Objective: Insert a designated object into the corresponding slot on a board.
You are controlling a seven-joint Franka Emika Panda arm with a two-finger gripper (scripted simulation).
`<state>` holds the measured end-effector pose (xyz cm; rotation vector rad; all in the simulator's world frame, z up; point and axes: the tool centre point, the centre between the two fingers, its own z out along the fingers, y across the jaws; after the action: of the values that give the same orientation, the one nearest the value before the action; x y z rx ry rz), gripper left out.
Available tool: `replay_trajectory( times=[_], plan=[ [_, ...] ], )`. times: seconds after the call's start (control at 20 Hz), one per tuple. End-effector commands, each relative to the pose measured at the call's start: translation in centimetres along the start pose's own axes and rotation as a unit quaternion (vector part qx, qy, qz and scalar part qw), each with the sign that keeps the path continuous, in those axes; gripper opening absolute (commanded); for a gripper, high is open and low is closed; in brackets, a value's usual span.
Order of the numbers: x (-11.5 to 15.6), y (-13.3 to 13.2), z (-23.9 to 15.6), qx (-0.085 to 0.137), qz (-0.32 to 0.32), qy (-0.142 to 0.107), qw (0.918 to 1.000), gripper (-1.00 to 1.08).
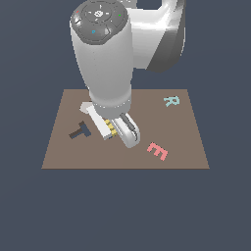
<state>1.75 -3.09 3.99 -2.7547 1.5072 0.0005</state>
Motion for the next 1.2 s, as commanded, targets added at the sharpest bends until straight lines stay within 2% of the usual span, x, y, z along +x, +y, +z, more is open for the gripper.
replay_trajectory(
  times=[0.0, 0.75, 0.8, 1.15],
  plan=[
    [0.7, 0.1, -0.1, 0.000, 0.019, 0.000, 0.9998, -1.00],
    [1.0, 0.4, 0.9, -0.001, 0.029, 0.000, 0.9996, -1.00],
    [1.0, 0.4, 0.9, -0.001, 0.029, 0.000, 0.9996, 1.00],
    [1.0, 0.4, 0.9, -0.001, 0.029, 0.000, 0.9996, 1.00]
  ],
)
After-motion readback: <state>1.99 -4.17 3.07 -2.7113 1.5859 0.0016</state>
